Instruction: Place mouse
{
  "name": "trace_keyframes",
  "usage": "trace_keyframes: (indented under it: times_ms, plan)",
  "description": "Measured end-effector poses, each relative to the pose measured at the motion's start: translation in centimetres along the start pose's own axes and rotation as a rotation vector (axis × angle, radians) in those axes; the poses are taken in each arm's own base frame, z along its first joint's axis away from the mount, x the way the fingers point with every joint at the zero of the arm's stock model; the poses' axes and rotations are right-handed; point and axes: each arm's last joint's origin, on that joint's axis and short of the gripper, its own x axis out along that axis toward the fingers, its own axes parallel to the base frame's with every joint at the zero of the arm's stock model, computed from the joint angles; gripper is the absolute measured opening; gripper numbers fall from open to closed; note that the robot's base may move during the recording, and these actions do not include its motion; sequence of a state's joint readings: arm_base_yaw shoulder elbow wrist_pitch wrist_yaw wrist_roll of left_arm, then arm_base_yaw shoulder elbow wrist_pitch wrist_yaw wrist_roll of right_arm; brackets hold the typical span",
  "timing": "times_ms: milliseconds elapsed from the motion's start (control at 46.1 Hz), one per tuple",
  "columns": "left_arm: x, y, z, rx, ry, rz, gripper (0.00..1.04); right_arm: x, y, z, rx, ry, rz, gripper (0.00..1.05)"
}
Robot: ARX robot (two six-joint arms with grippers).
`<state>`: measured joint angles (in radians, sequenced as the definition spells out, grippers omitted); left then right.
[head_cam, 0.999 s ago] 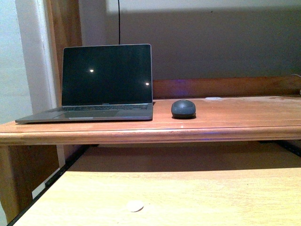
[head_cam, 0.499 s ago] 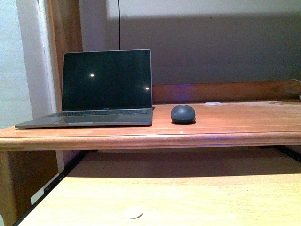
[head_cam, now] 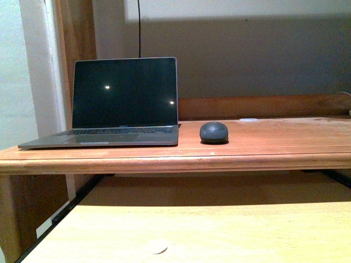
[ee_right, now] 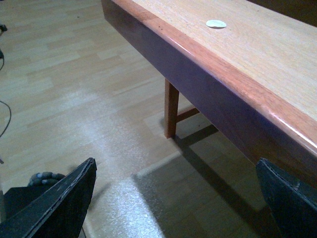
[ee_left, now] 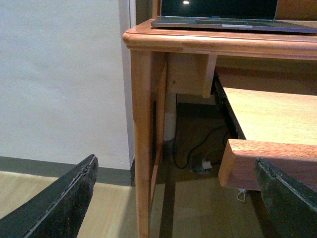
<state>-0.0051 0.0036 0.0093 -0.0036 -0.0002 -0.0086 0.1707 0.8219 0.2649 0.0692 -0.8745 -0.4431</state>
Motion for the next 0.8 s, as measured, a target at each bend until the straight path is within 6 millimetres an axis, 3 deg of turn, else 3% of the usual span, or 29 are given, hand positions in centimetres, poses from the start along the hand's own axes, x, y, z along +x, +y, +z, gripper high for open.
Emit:
trace_keyframes:
  times_ms: [174, 412, 803]
  plan:
    - [0.0, 0.0, 0.0, 0.000, 0.000, 0.000, 0.97, 1.8, 0.3, 0.3, -0.009, 0.007, 0.031, 0.97]
    - [0.0, 0.0, 0.0, 0.000, 0.000, 0.000, 0.97, 4.4, -1.0, 0.8, -0.018, -0.007, -0.053, 0.97]
    - [0.0, 0.0, 0.0, 0.000, 0.000, 0.000, 0.97, 11.0, -6.4, 3.0, 0.059, -0.043, -0.417, 0.97]
